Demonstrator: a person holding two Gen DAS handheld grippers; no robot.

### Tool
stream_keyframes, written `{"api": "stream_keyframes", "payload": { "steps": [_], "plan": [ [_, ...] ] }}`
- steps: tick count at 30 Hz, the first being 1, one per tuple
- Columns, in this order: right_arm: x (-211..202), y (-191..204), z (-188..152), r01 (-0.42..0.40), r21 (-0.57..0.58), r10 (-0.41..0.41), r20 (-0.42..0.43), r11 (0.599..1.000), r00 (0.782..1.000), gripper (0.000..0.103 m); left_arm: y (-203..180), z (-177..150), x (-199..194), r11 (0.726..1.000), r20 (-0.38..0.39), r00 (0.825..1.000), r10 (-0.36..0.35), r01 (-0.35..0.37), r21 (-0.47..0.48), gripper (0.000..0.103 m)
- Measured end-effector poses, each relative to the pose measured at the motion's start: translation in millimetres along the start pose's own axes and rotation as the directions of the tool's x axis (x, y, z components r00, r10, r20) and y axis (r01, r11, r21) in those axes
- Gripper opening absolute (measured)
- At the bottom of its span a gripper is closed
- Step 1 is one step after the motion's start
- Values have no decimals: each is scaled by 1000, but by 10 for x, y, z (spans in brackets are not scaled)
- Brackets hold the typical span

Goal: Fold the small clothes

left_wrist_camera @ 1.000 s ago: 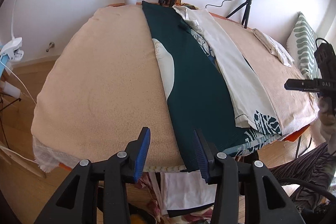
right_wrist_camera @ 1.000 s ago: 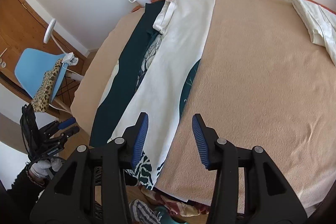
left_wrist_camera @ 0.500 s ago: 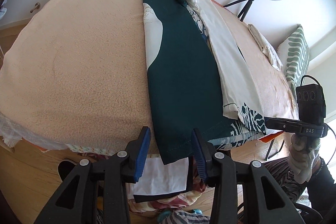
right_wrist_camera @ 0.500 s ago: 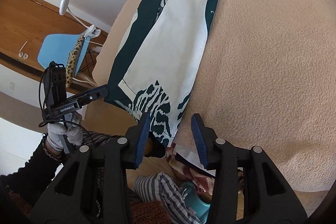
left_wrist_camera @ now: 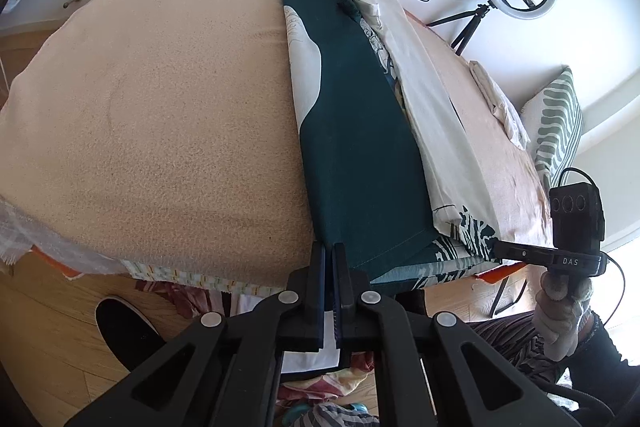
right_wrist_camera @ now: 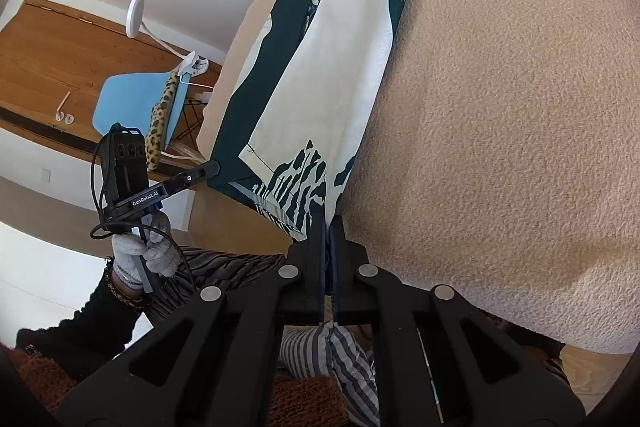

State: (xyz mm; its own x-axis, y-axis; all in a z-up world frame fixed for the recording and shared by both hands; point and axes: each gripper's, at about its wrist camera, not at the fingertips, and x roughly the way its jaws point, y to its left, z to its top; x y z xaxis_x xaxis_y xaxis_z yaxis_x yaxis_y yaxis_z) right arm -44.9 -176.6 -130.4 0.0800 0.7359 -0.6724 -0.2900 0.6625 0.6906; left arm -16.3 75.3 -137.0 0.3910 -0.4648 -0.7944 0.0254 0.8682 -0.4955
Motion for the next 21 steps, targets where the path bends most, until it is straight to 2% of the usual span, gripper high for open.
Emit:
{"api": "stream_keyframes", "payload": {
  "steps": [4,11,21],
  "plan": [
    [101,-49,12,18,16,-18,-25,1000,1000,3,12,24,-58,1000,14,1000,-14,14,-12,0],
    [-57,-3,145,-58,33,57,31,998,998,3,-98,225,-174,999,68,996,-51,52,-17,0],
    [-246,-1,590,-76,46,70,120,996,990,3,-323,826,-163,998,132,990,-54,55,-1,0]
  ]
}}
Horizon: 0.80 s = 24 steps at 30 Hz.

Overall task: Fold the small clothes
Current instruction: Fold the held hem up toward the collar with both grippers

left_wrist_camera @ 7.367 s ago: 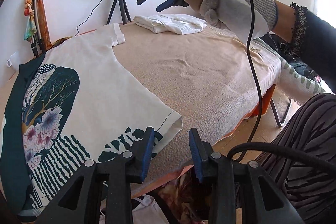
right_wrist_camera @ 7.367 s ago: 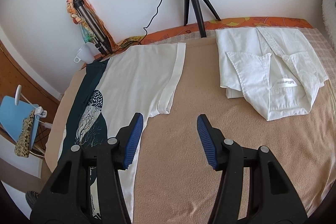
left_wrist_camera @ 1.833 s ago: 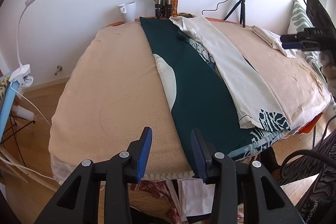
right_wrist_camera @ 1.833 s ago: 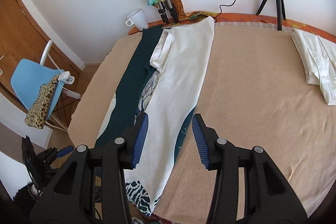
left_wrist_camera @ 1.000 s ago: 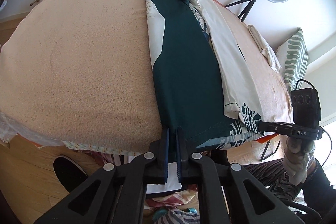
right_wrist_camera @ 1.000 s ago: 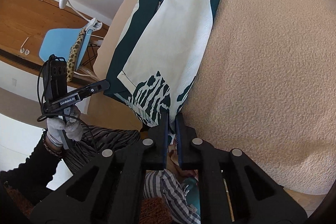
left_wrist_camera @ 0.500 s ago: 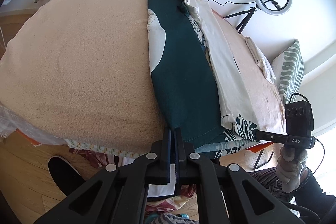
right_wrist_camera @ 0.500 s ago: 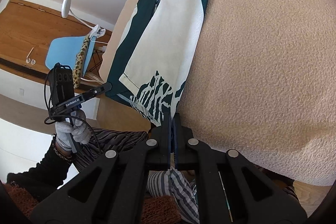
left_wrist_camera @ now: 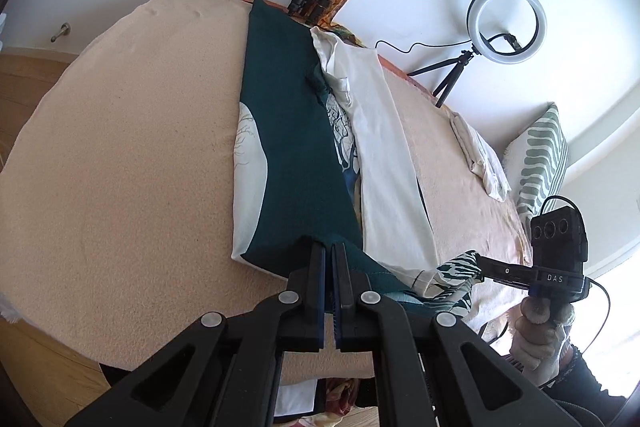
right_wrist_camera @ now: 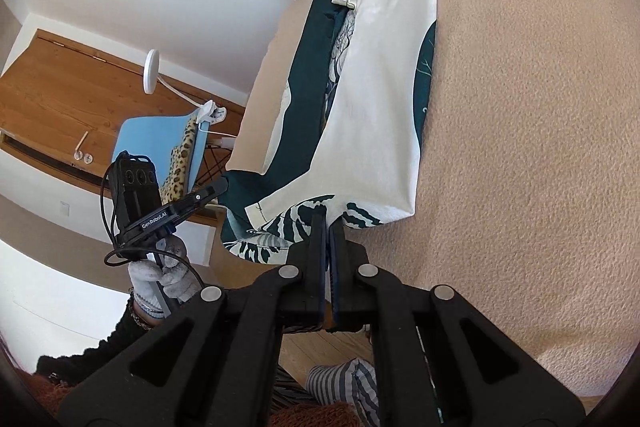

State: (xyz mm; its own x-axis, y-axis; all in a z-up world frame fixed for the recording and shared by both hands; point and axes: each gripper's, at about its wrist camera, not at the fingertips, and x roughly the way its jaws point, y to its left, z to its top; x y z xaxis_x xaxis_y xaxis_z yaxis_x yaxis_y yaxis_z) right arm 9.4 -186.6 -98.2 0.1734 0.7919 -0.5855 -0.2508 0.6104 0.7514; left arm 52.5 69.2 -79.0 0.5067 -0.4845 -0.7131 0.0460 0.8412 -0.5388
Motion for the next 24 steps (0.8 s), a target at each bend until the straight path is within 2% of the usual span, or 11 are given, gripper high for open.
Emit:
{"api": "stream_keyframes", "payload": {
  "steps": [7,15,24],
  "plan": [
    [-19,-108,495,25,32,-26,33,999,999,3,47,459,236,999,21,999,32,-32,-13,0],
    [193,-281,1040,69,71,-73,52,995,996,3,226,855,623,996,1,998,70,-70,-58,0],
    [468,-472,1385,93,131,-100,44,987,994,3,407,1111,910,989,-15,996,91,-92,-116,0]
  ]
}}
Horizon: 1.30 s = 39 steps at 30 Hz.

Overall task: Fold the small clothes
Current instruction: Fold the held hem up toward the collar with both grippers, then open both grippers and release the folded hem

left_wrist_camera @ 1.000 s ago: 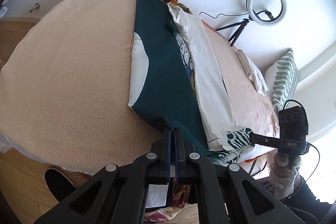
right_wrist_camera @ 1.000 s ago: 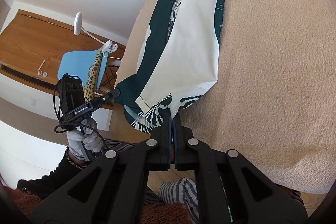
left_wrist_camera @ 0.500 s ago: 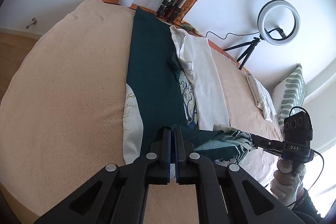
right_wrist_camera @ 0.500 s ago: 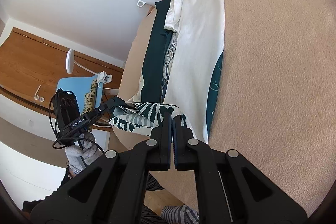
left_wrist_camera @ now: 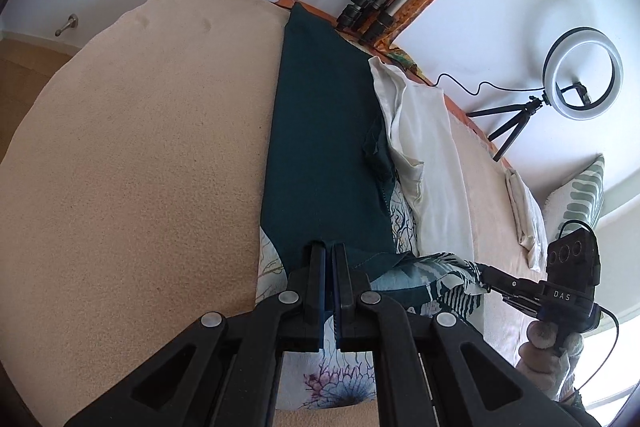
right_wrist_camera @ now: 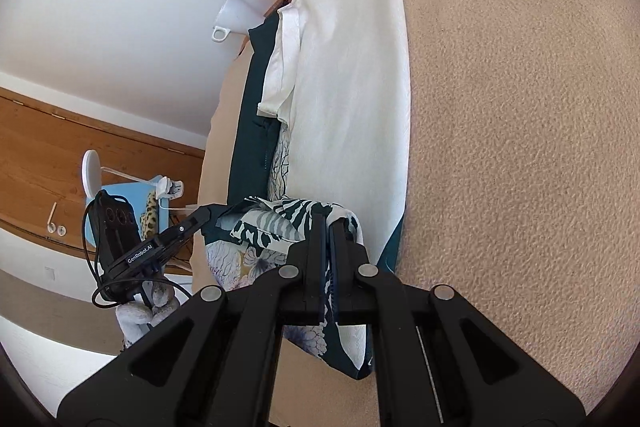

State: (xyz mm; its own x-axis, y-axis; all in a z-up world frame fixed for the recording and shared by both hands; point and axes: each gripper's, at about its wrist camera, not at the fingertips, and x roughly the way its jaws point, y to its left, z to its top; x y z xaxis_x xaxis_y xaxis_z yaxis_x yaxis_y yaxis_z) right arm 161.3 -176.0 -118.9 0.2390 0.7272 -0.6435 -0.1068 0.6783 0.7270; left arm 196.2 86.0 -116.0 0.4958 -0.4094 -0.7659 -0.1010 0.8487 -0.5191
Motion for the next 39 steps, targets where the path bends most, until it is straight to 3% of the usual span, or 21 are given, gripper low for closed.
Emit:
{"api": "stream_keyframes", "payload": {
  "steps": [10,12,13,16,22,27,31,34,39],
  "plan": [
    [13,-203,128,-11,84,9,25,996,1000,3,-69,175,178,999,12,1000,23,-23,23,0],
    [-19,-227,140,-4,92,1,28,996,1000,4,-86,193,160,999,34,999,40,-41,29,9],
    [-25,-236,151,4,95,-6,26,996,1000,8,-87,202,135,999,46,998,45,-46,27,16],
    [-69,-248,193,8,109,-13,42,994,999,39,-57,230,18,998,99,993,70,-70,4,25],
    [-217,-76,187,43,17,-44,94,999,995,39,-32,216,-75,994,134,986,99,-103,22,25],
    [-130,47,160,116,-59,-111,86,991,990,39,-48,174,58,993,90,991,98,-103,57,28],
    [-24,82,131,159,-104,-153,60,982,986,29,-91,118,228,987,47,991,122,-126,101,28],
    [44,102,110,197,-137,-192,52,971,980,28,-108,82,306,984,30,990,137,-140,113,28],
    [133,114,91,232,-177,-229,40,956,973,21,-146,33,380,970,29,982,185,-187,155,16]
  ]
}}
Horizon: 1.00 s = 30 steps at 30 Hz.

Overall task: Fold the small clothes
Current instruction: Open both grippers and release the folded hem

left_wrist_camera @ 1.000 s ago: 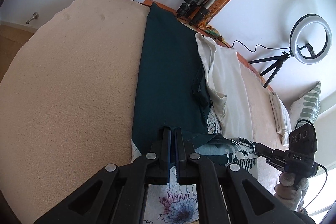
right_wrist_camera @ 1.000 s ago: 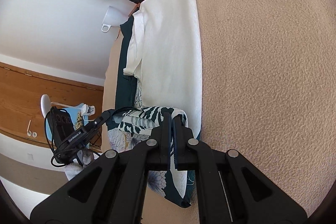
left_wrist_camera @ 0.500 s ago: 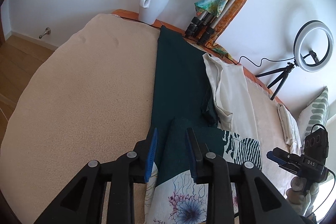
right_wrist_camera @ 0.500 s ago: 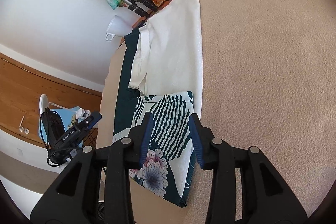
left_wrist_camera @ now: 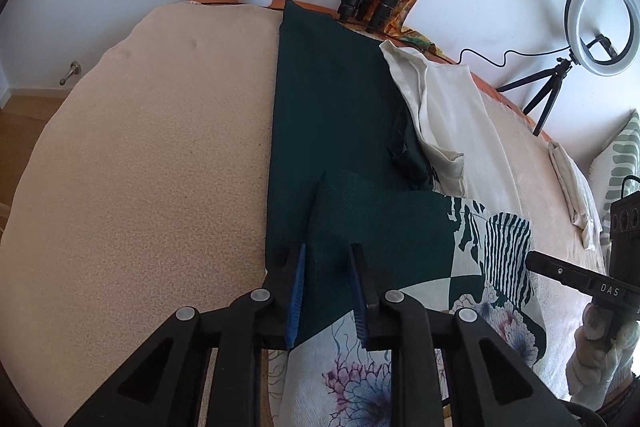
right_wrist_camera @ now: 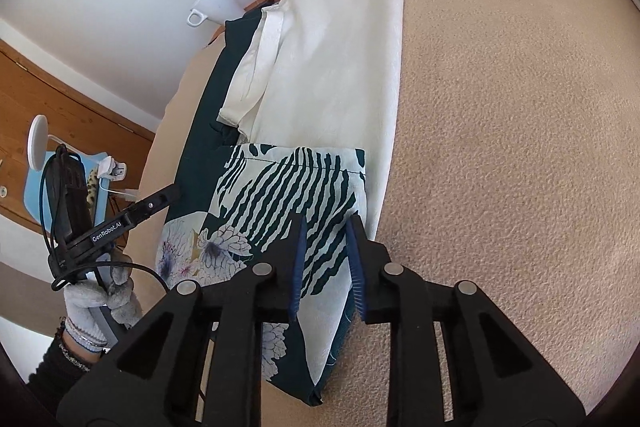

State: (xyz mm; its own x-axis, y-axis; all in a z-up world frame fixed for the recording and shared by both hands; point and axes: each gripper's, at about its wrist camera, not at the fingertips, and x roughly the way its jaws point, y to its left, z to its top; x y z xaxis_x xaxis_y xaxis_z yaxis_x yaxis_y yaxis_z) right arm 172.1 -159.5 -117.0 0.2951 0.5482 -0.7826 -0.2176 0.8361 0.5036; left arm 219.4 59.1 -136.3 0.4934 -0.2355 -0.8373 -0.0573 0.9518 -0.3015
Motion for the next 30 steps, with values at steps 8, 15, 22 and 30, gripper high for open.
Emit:
{"api": "stream_keyframes", "payload": {
  "steps": [8,15,22,30],
  "plan": [
    [-104,72,43,88,-61,-85,44,994,995,19,75,64,-157,999,62,998,30,-28,-25,20],
    [-247,15,216,89,-47,-84,98,995,992,19,34,359,-217,1000,103,995,-10,10,4,38],
    [-250,-133,572,83,-42,-77,119,996,990,36,184,771,-12,998,92,994,-55,56,-5,55],
    [-100,-369,1207,74,-29,-70,127,997,989,36,351,1357,356,1000,91,996,-16,17,-19,53]
  ]
}}
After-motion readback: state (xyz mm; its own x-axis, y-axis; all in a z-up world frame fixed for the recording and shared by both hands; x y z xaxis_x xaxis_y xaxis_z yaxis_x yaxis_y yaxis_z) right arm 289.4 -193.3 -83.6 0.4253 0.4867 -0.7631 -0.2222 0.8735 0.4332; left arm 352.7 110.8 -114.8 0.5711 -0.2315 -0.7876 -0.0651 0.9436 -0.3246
